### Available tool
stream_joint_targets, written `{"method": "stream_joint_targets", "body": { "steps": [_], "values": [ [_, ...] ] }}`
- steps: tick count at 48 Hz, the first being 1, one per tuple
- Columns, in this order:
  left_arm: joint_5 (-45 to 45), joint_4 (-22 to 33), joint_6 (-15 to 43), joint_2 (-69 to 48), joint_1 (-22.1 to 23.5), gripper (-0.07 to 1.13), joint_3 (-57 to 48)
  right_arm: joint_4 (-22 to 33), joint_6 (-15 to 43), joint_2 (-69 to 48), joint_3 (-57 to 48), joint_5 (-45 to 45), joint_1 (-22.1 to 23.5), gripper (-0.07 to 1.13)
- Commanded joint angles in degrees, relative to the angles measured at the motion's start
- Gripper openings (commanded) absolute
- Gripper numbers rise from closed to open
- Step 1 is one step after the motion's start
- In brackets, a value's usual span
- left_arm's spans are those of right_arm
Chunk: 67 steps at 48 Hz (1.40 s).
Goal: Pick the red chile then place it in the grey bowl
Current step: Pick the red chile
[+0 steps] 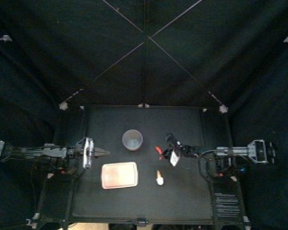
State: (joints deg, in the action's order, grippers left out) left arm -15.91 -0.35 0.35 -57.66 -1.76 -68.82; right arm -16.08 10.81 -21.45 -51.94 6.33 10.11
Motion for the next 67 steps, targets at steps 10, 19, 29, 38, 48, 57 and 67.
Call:
{"method": "stream_joint_targets", "body": {
  "steps": [10,19,29,38,48,57,67],
  "values": [
    [-0.18,-0.18,0.0,0.18,-0.09,-0.04,0.79,1.76,0.26,9.93,6.5,5.1,5.01,0.7],
    [-0.26,-0.18,0.0,0.18,-0.09,-0.04,0.79,3.16,1.32,15.38,9.67,6.42,5.36,0.87],
    [-0.18,-0.18,0.0,0.18,-0.09,-0.04,0.79,9.67,6.42,21.01,13.97,11.07,7.21,0.87],
    [-0.18,-0.18,0.0,0.18,-0.09,-0.04,0.7,23.29,18.28,23.12,17.14,19.69,7.56,0.87],
    [-0.26,-0.18,0.09,0.18,-0.09,-0.04,0.7,40.08,35.24,24.79,19.69,31.46,2.9,0.87],
    [-0.18,-0.18,0.09,0.18,-0.35,-0.04,0.7,40.43,39.29,25.58,20.65,31.55,0.0,0.87],
    [-0.18,-0.26,0.09,0.18,-0.35,-0.04,0.7,36.65,39.02,26.1,19.78,29.53,-0.44,0.87]
  ]
}}
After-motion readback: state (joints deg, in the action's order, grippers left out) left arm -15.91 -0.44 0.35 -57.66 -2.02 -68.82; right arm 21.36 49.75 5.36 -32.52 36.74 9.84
